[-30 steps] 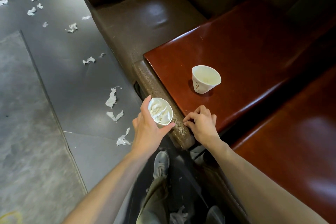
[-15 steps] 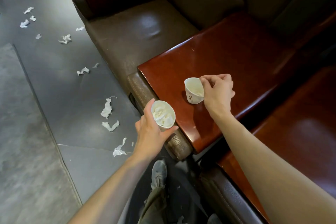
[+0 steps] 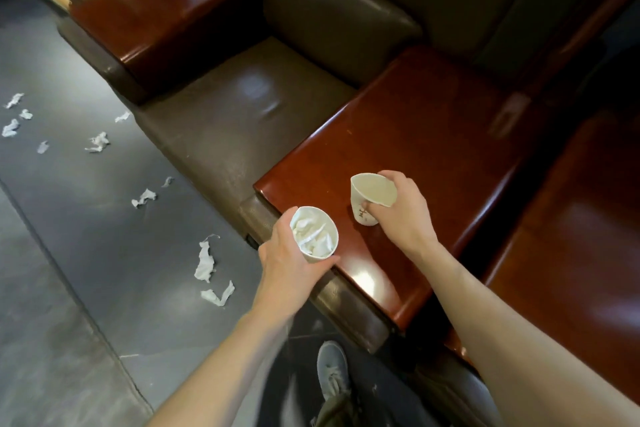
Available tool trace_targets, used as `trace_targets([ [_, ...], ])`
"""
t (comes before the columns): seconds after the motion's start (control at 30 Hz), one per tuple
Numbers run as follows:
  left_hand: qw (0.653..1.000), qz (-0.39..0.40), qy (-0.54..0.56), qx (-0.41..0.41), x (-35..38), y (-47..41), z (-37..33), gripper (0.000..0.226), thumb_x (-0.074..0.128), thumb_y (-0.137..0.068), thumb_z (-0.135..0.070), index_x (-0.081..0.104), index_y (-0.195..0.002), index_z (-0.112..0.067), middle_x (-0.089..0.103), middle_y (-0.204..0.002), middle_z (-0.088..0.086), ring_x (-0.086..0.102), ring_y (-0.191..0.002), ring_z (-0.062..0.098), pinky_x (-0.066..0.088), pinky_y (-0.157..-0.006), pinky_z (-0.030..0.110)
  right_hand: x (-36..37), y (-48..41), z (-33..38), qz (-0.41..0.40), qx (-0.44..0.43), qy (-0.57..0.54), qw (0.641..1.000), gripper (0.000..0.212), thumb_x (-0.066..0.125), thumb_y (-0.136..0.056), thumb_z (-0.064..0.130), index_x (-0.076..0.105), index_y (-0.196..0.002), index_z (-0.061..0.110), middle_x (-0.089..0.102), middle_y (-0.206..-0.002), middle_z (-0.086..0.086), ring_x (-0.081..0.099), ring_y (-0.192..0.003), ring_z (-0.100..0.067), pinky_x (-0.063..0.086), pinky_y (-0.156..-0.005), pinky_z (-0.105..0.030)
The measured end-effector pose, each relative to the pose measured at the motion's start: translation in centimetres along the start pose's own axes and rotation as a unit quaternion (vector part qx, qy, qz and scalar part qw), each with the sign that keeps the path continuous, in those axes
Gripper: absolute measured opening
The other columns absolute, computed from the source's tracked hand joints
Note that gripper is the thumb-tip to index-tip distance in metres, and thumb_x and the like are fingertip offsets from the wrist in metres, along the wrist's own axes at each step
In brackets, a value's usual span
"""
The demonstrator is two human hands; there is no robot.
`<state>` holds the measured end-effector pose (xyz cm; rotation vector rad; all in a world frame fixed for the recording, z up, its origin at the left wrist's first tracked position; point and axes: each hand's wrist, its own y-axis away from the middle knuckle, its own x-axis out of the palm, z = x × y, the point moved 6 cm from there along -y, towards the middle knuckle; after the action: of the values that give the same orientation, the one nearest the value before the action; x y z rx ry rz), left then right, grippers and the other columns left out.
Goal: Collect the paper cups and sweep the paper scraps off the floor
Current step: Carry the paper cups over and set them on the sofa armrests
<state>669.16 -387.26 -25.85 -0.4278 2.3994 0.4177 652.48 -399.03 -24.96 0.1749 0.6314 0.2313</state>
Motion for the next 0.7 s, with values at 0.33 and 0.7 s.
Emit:
trace_targets([
  [0.33, 0.980, 0.088, -0.019, 0.178, -1.0, -1.3, -16.5, 0.090, 0.086, -0.063, -0.036, 0.033, -0.134, -0.022, 0.043, -0.115, -0.016, 0.046, -0.121, 0.020, 0.032, -0.107, 0.048, -16.3, 5.5, 4.3, -0.165, 0.030, -0.053, 0.984, 0.053, 0.075, -0.079, 0.027, 0.047, -0.124, 0.022, 0.050, -0.115, 0.007, 0.049, -0.100, -0.008, 0.044, -0.076, -0.020],
  [0.7, 0.853, 0.281, -0.008, 0.440, 12.0, 26.3, -37.8, 0.089, 0.082, -0.066, -0.041, 0.033, -0.137, -0.018, 0.053, -0.126, -0.001, 0.048, -0.119, 0.022, 0.034, -0.107, 0.044, -37.2, 39.6, -8.4, -0.402, 0.168, -0.015, 0.900, 0.054, 0.075, -0.080, 0.027, 0.048, -0.126, 0.016, 0.050, -0.114, 0.002, 0.049, -0.102, -0.010, 0.046, -0.079, -0.022],
])
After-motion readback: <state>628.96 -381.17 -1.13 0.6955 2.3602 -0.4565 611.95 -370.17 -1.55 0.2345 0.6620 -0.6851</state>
